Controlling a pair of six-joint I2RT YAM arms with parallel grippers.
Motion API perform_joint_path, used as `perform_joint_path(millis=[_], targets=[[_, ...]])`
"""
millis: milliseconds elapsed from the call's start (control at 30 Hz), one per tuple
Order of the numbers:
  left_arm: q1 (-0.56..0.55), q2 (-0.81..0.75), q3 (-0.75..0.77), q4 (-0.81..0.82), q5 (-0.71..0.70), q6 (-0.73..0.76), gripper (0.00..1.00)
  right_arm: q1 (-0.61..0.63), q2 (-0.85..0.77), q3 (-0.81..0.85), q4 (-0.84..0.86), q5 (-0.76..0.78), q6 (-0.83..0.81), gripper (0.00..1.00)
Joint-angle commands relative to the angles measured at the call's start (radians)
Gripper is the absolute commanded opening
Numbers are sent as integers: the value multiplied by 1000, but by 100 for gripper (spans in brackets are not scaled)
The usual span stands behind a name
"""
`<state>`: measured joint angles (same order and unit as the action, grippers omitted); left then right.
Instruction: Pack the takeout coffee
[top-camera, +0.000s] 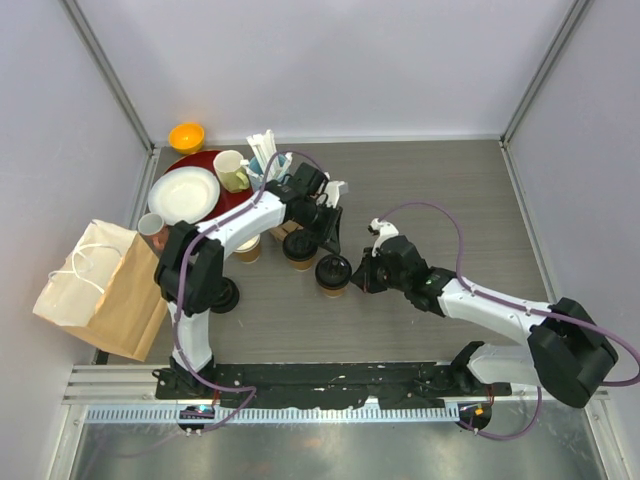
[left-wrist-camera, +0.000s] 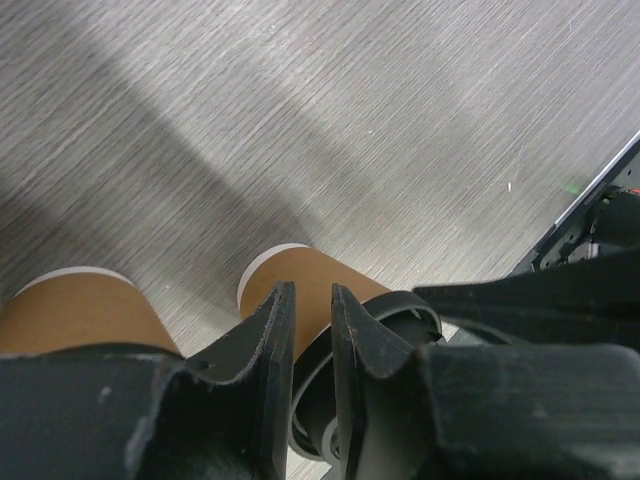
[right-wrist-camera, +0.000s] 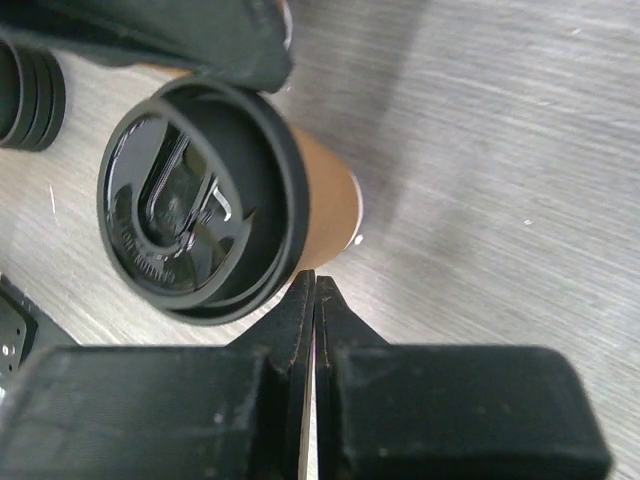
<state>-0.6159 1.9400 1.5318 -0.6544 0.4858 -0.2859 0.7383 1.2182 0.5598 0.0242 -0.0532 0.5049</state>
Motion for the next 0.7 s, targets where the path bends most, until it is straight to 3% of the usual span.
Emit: perform_joint_path(millis=[0, 100, 167, 300, 333, 433, 533, 667], targets=[[18, -79, -24, 44, -32, -22, 25, -40, 10, 54, 25, 7, 1, 2], [30, -96, -38, 47, -30, -24, 27, -53, 3, 78, -3, 16, -40, 2], [41, -113, -36, 45, -26, -21, 29, -53, -25, 95, -70, 32, -107, 9], [56, -133, 28, 13, -23, 8, 33, -53, -69, 198, -182, 36, -273, 31], [65, -139, 40, 4, -23, 16, 34, -53, -74, 221, -210, -3, -317, 41], [88, -167, 60, -8, -7, 21, 35, -57, -46, 325, -286, -97, -498, 53], [100, -206, 53, -16, -1, 34, 36, -57, 27, 431, -366, -154, -666, 57], [108, -259, 24, -22, 5, 50, 37, -62, 144, 564, -434, -240, -770, 57]])
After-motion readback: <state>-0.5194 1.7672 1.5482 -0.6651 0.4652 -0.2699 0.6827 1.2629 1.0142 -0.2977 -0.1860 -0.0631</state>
